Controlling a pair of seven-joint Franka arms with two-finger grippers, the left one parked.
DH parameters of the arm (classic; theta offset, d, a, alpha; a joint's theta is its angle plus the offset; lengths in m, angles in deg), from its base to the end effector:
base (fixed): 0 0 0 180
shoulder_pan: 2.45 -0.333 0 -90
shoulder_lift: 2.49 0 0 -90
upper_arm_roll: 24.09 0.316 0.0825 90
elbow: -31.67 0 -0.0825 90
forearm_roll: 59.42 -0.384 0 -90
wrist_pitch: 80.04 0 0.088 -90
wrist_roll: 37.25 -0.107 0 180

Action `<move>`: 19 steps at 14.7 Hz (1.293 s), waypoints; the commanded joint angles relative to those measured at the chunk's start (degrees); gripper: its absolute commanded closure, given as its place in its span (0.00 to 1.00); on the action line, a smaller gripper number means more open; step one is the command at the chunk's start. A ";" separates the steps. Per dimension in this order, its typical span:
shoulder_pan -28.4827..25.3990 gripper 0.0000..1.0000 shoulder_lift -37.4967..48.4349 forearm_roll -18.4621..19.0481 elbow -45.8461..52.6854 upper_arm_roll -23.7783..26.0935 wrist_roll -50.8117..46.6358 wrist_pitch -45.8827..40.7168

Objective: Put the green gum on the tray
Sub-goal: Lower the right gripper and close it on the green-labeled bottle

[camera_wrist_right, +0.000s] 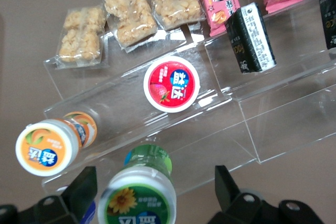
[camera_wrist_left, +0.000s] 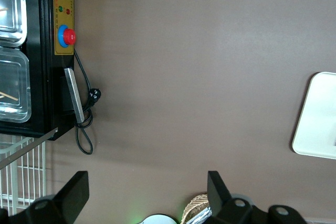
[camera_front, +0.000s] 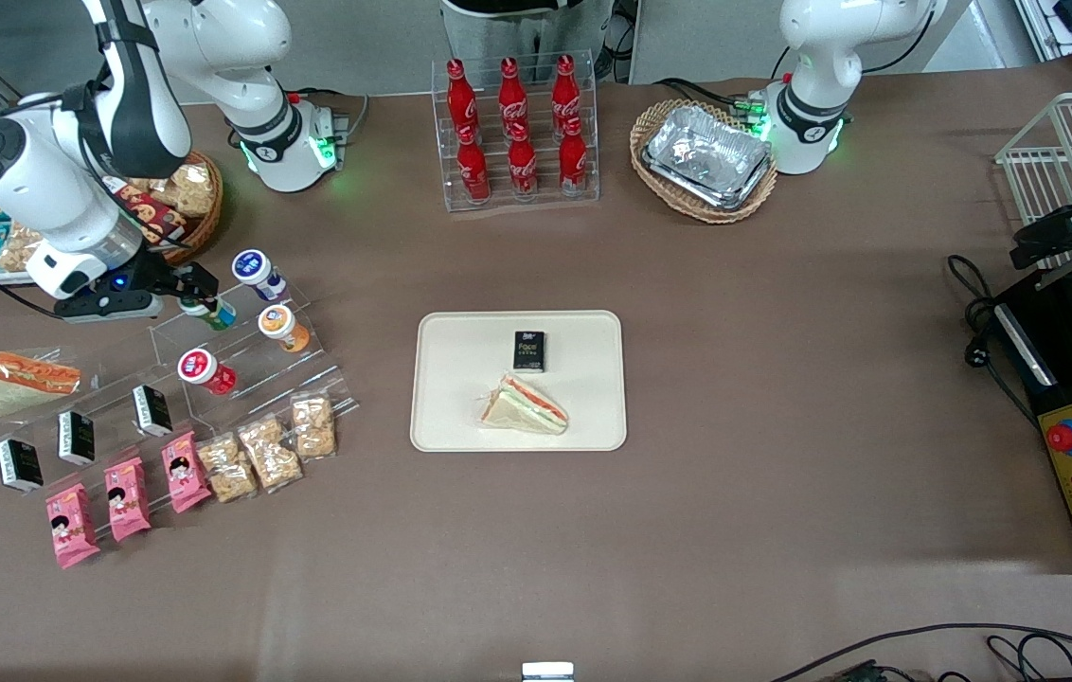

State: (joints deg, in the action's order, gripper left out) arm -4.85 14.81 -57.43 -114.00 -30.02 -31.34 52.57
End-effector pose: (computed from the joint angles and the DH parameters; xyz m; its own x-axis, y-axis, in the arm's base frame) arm 0.4320 -0.0269 0.3847 0.9951 0.0676 0.0728 0.0675 -0.9977 0.0040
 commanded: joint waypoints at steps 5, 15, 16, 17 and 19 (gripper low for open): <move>0.29 0.00 -0.08 1.00 -2.25 0.21 -1.07 2.39; -0.15 0.06 1.77 1.00 -3.93 0.47 -4.05 1.43; -0.32 0.12 1.85 1.08 -3.93 1.00 -5.10 1.25; -0.33 0.15 2.03 1.00 -3.84 1.87 -5.81 0.47; -0.33 0.18 2.82 1.08 -3.92 2.32 -7.30 -0.15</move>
State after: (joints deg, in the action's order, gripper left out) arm -4.96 15.05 -57.42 -116.72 -28.63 -35.40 53.38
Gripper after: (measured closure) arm 0.128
